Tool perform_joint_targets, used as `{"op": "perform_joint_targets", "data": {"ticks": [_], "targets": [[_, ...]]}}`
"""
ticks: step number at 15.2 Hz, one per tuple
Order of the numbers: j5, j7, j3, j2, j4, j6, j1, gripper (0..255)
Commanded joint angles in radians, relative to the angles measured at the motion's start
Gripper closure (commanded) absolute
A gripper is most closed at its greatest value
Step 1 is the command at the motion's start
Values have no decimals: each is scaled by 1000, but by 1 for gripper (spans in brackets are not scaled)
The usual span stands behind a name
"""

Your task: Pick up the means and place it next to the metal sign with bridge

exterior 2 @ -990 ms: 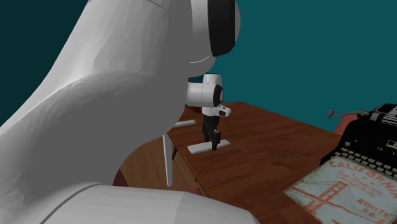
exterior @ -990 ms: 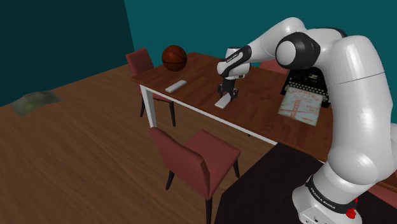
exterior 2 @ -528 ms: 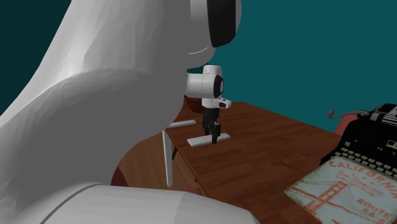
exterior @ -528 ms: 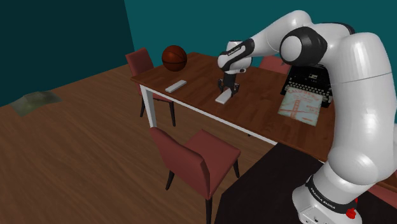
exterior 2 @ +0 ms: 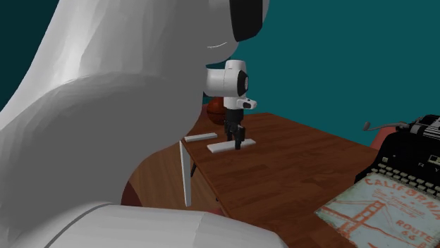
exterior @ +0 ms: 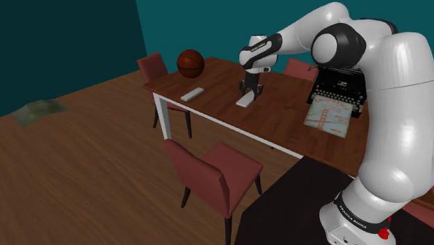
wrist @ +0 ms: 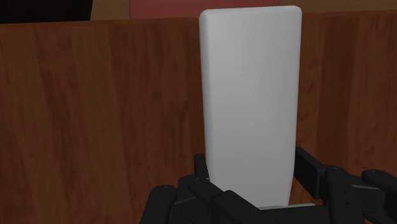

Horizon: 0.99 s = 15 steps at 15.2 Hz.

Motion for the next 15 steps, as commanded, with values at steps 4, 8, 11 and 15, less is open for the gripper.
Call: {"op": "perform_joint_targets", "data": {"ticks": [4,8,11,15], "targets": [[-4,3,-3,-32,21,-53,1,255],[2,-58,-15,-37,17,-55,-45,255],[9,-118,-27,-33,24,-58,-92,255],[19,-198,-42,-16,52,-70,-157,255]]}}
